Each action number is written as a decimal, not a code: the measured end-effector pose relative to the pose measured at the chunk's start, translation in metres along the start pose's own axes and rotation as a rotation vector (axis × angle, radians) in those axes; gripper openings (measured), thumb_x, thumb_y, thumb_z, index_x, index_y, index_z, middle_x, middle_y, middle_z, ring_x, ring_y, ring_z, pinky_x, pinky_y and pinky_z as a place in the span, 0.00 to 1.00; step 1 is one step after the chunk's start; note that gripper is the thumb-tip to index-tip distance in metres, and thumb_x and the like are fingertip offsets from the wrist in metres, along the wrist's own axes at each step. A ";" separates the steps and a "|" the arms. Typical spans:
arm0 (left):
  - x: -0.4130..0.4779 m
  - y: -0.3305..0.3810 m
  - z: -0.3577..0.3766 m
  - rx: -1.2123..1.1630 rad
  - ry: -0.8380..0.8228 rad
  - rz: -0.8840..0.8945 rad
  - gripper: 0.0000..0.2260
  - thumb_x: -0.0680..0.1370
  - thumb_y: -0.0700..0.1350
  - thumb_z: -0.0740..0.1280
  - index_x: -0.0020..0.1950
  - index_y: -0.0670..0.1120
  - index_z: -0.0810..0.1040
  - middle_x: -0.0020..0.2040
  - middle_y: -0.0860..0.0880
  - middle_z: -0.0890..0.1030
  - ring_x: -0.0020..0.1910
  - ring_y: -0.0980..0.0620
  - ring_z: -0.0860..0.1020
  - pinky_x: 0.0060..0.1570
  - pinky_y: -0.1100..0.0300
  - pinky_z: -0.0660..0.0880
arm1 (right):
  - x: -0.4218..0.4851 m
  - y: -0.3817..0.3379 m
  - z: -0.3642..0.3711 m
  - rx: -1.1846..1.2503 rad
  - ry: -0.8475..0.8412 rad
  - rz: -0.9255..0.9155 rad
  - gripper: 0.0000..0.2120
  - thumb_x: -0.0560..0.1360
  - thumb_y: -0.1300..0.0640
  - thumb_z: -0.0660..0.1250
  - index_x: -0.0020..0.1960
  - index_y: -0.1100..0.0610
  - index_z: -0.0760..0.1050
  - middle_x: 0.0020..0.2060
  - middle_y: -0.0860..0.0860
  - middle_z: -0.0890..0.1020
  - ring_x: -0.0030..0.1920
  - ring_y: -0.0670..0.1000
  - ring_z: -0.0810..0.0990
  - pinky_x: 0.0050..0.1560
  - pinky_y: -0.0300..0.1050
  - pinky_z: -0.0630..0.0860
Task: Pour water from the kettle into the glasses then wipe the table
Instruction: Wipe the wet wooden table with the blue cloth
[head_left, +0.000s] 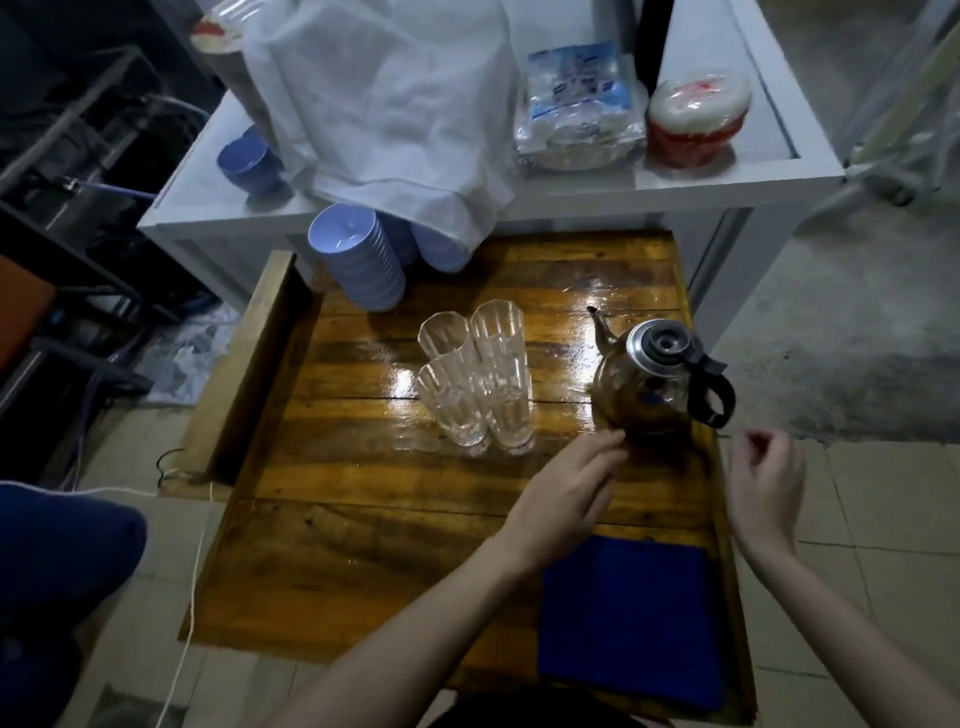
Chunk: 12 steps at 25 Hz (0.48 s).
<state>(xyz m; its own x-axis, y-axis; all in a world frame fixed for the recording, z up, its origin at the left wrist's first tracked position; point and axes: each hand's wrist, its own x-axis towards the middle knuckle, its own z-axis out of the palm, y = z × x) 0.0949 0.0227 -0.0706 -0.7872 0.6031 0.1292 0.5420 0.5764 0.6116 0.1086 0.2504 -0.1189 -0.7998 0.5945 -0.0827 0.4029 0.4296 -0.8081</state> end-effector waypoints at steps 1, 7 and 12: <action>-0.029 -0.008 0.002 0.006 -0.007 -0.031 0.15 0.81 0.42 0.59 0.65 0.41 0.74 0.69 0.45 0.72 0.70 0.52 0.68 0.73 0.62 0.59 | -0.028 0.013 -0.001 -0.101 -0.103 -0.084 0.14 0.80 0.50 0.60 0.55 0.60 0.74 0.50 0.58 0.75 0.51 0.55 0.73 0.48 0.48 0.68; -0.166 -0.072 -0.004 0.167 0.088 -0.316 0.12 0.80 0.41 0.61 0.63 0.43 0.76 0.67 0.47 0.73 0.68 0.56 0.68 0.68 0.56 0.68 | -0.144 0.069 0.034 -0.703 -0.445 -0.465 0.26 0.76 0.44 0.62 0.67 0.60 0.71 0.67 0.58 0.71 0.68 0.59 0.68 0.70 0.57 0.64; -0.220 -0.108 -0.029 0.232 0.092 -0.492 0.15 0.81 0.42 0.60 0.67 0.42 0.73 0.72 0.47 0.69 0.73 0.55 0.61 0.73 0.58 0.56 | -0.170 0.068 0.057 -0.807 -0.442 -0.401 0.42 0.76 0.33 0.47 0.79 0.60 0.46 0.79 0.60 0.47 0.79 0.58 0.43 0.77 0.58 0.40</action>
<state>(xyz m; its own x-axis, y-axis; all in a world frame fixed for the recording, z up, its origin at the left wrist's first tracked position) 0.2010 -0.1881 -0.1426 -0.9808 0.1870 -0.0546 0.1459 0.8910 0.4300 0.2465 0.1399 -0.1934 -0.9701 0.0697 -0.2326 0.1180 0.9726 -0.2005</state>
